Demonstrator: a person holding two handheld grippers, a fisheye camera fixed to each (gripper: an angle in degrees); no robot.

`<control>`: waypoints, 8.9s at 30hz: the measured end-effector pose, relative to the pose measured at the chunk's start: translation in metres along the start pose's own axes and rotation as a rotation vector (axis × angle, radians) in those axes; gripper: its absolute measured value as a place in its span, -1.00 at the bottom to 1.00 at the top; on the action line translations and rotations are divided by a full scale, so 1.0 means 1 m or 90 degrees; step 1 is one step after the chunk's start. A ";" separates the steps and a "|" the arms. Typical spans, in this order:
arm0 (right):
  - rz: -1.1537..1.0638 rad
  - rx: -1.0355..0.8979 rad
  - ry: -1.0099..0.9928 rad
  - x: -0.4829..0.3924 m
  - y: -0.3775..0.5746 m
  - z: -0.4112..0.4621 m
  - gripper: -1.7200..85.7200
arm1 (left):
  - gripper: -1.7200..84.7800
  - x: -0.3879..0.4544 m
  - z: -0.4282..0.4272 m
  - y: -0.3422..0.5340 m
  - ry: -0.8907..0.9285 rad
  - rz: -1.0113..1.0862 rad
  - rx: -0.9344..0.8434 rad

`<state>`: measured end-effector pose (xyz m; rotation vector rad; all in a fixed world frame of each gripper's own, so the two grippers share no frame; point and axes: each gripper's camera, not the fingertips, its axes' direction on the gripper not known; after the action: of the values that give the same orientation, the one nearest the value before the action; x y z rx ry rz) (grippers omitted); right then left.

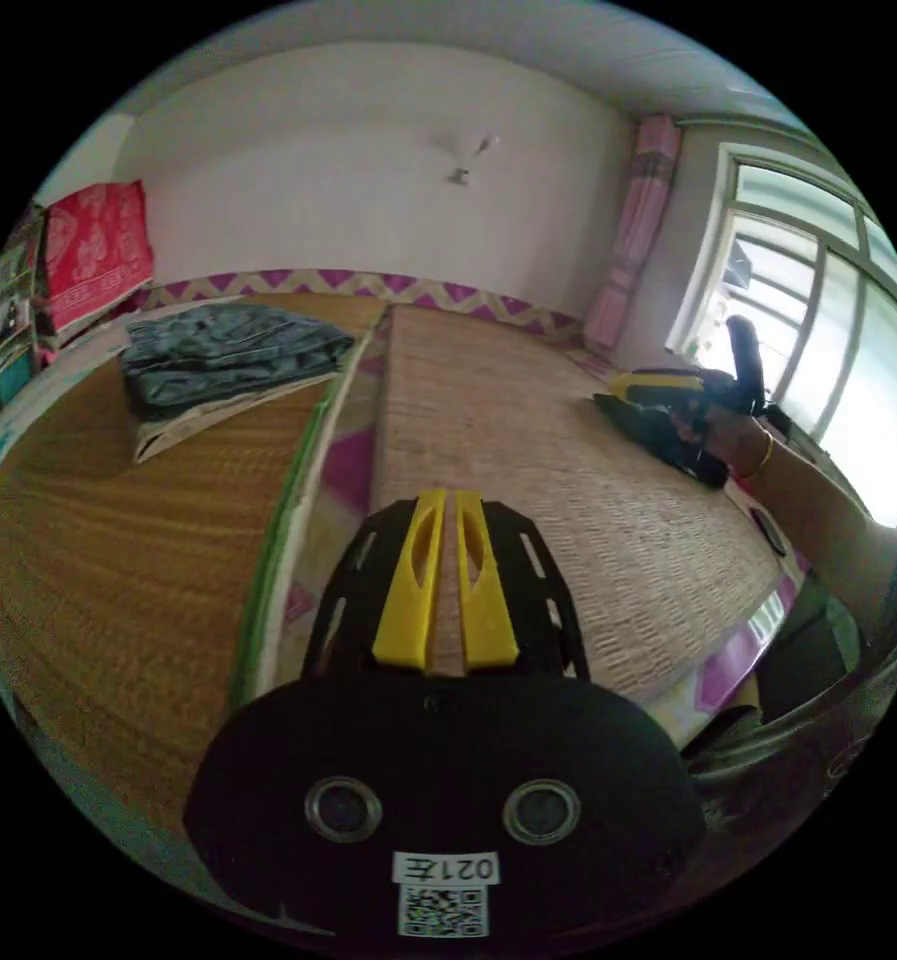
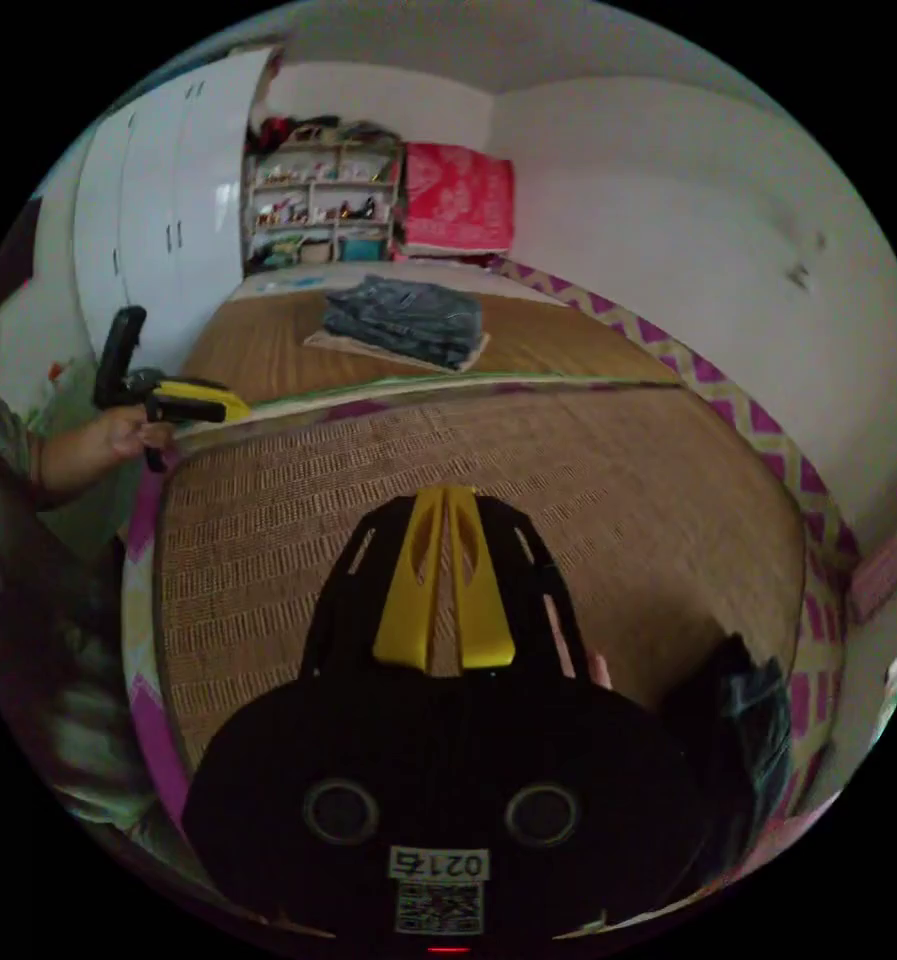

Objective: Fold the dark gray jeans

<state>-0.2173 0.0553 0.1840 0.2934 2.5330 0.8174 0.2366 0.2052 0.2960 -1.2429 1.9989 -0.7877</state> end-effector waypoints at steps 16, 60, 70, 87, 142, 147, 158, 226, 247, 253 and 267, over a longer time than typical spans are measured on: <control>-0.344 0.010 0.091 -0.245 -0.338 0.231 -0.69 | -0.98 -0.115 -0.059 0.062 -0.121 -0.257 -0.025; -0.247 -0.266 0.132 -0.366 -0.121 0.077 -0.92 | -0.98 0.031 -0.098 0.070 0.122 -0.059 0.020; -0.030 0.005 0.137 -0.350 -0.081 -0.005 -0.79 | -0.84 0.076 -0.097 0.089 0.060 -0.036 -0.012; 0.383 0.209 -0.003 -0.097 0.041 -0.165 -0.86 | -0.97 0.156 -0.060 0.076 0.026 -0.011 -0.003; 0.518 -0.166 0.205 0.014 0.252 -0.100 -0.97 | -0.97 0.168 0.053 -0.082 0.275 -0.010 0.015; 0.522 -0.162 0.200 0.015 0.253 -0.101 -0.97 | -0.98 -0.011 -0.067 -0.075 0.146 -0.153 0.158; 0.567 -0.149 0.178 0.021 0.256 -0.110 -0.98 | -0.98 -0.275 -0.087 0.006 0.069 -0.427 0.062; 0.243 -0.021 -0.060 -0.174 0.396 -0.306 -0.95 | -0.98 -0.121 -0.214 0.181 0.245 0.011 0.065; 0.339 -0.090 0.154 -0.146 0.333 -0.265 -0.97 | -0.98 -0.215 -0.160 0.034 -0.183 -0.120 -0.129; 0.385 -0.059 0.191 -0.159 0.333 -0.262 -0.97 | -0.98 -0.207 -0.164 0.045 -0.209 -0.097 -0.093; 0.373 -0.020 0.208 -0.056 0.264 -0.277 -0.98 | -0.93 -0.116 -0.148 -0.032 -0.031 0.042 -0.022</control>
<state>-0.2878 0.1106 0.5605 0.9969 2.7613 1.1977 0.1782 0.3220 0.4354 -1.1981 2.0113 -0.6878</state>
